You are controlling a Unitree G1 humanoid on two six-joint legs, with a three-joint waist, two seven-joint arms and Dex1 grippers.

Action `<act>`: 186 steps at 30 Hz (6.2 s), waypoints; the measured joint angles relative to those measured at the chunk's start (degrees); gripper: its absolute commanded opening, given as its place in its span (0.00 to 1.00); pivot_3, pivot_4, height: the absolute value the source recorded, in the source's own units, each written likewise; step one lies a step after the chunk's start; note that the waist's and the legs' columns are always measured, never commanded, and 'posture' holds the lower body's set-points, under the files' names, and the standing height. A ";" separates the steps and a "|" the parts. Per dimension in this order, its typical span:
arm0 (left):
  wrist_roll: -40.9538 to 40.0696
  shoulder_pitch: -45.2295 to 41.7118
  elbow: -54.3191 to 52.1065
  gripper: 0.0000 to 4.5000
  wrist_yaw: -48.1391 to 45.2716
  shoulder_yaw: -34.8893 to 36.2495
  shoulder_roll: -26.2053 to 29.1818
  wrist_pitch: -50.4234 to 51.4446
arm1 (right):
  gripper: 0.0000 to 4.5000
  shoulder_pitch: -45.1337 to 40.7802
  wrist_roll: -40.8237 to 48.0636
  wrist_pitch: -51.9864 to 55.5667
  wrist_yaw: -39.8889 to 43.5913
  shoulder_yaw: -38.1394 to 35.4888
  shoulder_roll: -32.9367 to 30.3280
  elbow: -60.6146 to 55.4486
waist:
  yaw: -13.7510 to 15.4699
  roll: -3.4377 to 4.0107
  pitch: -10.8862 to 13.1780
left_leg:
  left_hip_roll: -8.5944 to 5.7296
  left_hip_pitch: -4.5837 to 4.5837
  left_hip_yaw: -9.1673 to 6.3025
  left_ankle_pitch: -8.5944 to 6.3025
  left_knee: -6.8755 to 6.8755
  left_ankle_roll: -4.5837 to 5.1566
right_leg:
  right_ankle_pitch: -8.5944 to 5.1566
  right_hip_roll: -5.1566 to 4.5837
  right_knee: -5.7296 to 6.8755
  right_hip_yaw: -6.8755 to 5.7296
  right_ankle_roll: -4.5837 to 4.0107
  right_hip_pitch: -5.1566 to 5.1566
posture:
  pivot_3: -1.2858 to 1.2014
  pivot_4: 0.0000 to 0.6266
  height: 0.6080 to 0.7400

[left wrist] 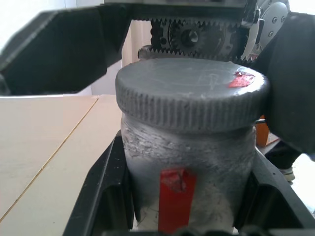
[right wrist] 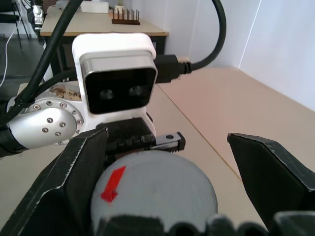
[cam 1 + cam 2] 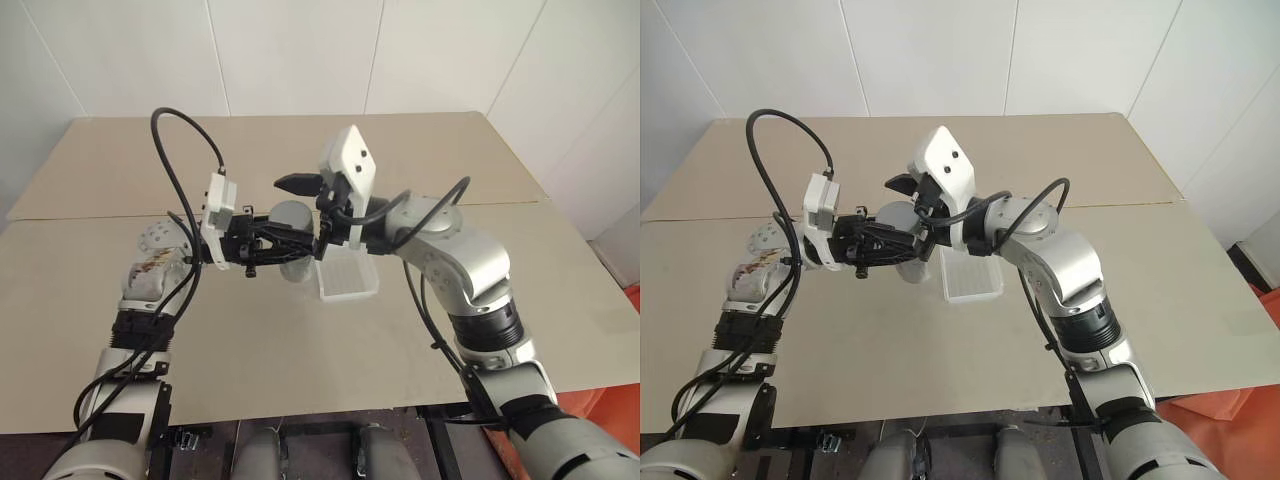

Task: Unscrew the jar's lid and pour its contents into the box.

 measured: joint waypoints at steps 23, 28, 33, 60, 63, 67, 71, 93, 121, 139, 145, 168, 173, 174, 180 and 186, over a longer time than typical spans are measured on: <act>-1.38 3.28 -3.78 0.45 -1.16 2.30 5.45 2.68 | 0.99 6.21 1.49 0.37 1.44 -9.16 -11.61 0.51 | -0.16 0.00 0.00 | -0.01 0.03 0.01 -0.01 -0.01 0.03 | 0.00 0.01 -0.05 0.04 0.01 0.00 | 0.52 0.24 1.00; -1.10 2.77 -3.27 0.45 -0.32 1.74 3.03 2.36 | 0.99 6.38 5.67 1.72 3.31 -9.16 -10.99 -5.49 | 0.03 0.00 0.00 | -0.01 0.00 -0.04 -0.02 0.00 0.03 | 0.00 0.00 -0.04 0.02 0.01 0.01 | 0.52 0.24 1.00; 0.24 2.09 -2.02 0.45 0.72 -0.02 0.26 0.94 | 0.99 5.66 8.04 2.82 3.34 -8.10 -9.53 -9.66 | 0.05 0.00 0.00 | -0.04 0.01 -0.03 -0.02 0.02 0.03 | 0.01 -0.02 -0.03 0.03 0.02 0.03 | 0.52 0.24 1.00; 1.12 1.96 -1.14 0.45 1.74 -0.51 0.67 -0.01 | 0.99 4.19 1.76 2.66 0.12 -1.25 -7.17 -7.47 | 0.03 0.00 0.00 | -0.04 0.01 -0.03 -0.01 0.03 0.03 | 0.01 -0.02 -0.01 0.01 0.03 0.02 | 0.52 0.24 1.00; 1.09 1.97 -1.22 0.45 1.81 -0.38 0.73 0.03 | 0.99 4.58 2.49 2.71 0.73 -1.78 -8.06 -7.66 | 0.03 0.00 0.00 | -0.04 0.00 -0.03 -0.01 0.02 0.03 | 0.01 -0.02 -0.01 0.02 0.03 0.02 | 0.52 0.24 1.00; 1.08 1.97 -1.22 0.45 2.05 0.39 1.30 0.06 | 0.99 4.78 2.94 2.72 1.08 -2.42 -9.45 -7.74 | 0.03 0.00 0.00 | -0.04 0.00 -0.03 -0.02 0.02 0.03 | 0.01 -0.02 -0.01 0.02 0.03 0.02 | 0.52 0.24 1.00; 1.08 2.25 -1.24 0.45 2.08 0.57 1.52 0.09 | 0.99 5.51 3.21 2.72 1.09 -3.44 -10.47 -7.86 | 0.04 0.00 0.00 | -0.05 0.00 -0.03 -0.02 0.03 0.03 | 0.01 -0.03 -0.01 0.02 0.03 0.02 | 0.52 0.24 1.00; 0.83 2.87 -2.99 0.45 1.08 0.12 1.06 0.08 | 0.99 4.11 4.02 2.76 2.32 -1.99 -6.87 -9.00 | 0.00 0.00 0.00 | -0.04 0.02 -0.03 -0.01 0.04 0.03 | 0.01 -0.02 0.01 0.02 0.03 0.03 | 0.52 0.24 1.00; 1.40 3.98 -2.12 0.45 2.60 0.28 0.86 -2.36 | 0.62 13.75 3.77 8.46 -8.49 -17.13 -15.48 -4.80 | 0.90 -0.01 0.00 | -0.12 -0.04 0.03 -0.03 0.05 0.06 | 0.02 -0.08 -0.09 0.05 0.05 0.03 | 0.52 0.24 1.00; 22.36 -3.96 9.50 0.45 20.95 -5.07 -3.97 -27.12 | 0.99 32.99 -9.88 2.38 -11.90 -13.29 -17.78 1.26 | 0.37 -0.01 0.00 | -0.21 0.07 -0.02 -0.03 0.04 0.06 | 0.04 -0.09 -0.26 0.17 0.09 0.07 | 0.52 0.24 1.00; 62.68 -17.02 26.33 0.45 58.39 -19.22 1.26 -59.34 | 0.99 24.45 2.56 16.17 -4.42 -18.58 -24.61 -10.20 | 1.07 -0.04 0.02 | -0.22 0.04 -0.06 -0.03 0.00 0.07 | 0.11 -0.10 -0.30 0.12 0.14 0.07 | 0.52 0.24 1.00; 118.94 -41.01 48.28 0.45 125.09 -61.76 -8.16 -40.98 | 0.99 19.93 16.94 21.66 2.30 -18.73 -27.81 -18.65 | 1.77 -0.09 0.05 | -0.30 -0.41 0.00 -0.11 0.31 0.23 | 0.13 -0.26 -0.10 -0.03 0.31 -0.12 | 0.52 0.24 1.00; 115.30 -40.98 48.80 0.45 124.27 -60.77 -7.21 -42.70 | 0.99 20.01 16.86 20.97 2.32 -18.68 -28.15 -18.64 | 1.74 -0.10 0.05 | -0.30 -0.42 -0.01 -0.12 0.34 0.23 | 0.13 -0.27 -0.07 -0.03 0.30 -0.13 | 0.52 0.24 1.00; 113.32 -40.96 48.76 0.45 123.55 -59.70 -6.22 -43.87 | 0.99 20.17 16.78 20.74 2.36 -18.65 -28.55 -18.61 | 1.65 -0.10 0.05 | -0.30 -0.41 -0.01 -0.12 0.34 0.23 | 0.13 -0.27 -0.07 -0.03 0.30 -0.13 | 0.52 0.24 1.00; 88.90 -33.99 46.96 0.45 108.48 -42.13 2.95 -54.98 | 0.99 23.38 14.57 16.15 3.80 -18.38 -30.68 -18.26 | 1.03 -0.08 0.04 | -0.22 -0.24 0.05 -0.09 0.32 0.19 | 0.13 -0.28 0.01 0.05 0.30 -0.11 | 0.52 0.24 1.00; 46.55 -12.69 29.52 0.45 72.23 -22.98 6.35 -51.03 | 0.99 25.91 12.27 11.16 6.40 -18.03 -32.05 -16.05 | 1.18 -0.06 0.03 | -0.12 -0.24 0.05 0.03 0.49 -0.01 | 0.13 -0.32 0.03 0.04 0.30 0.00 | 0.52 0.24 1.00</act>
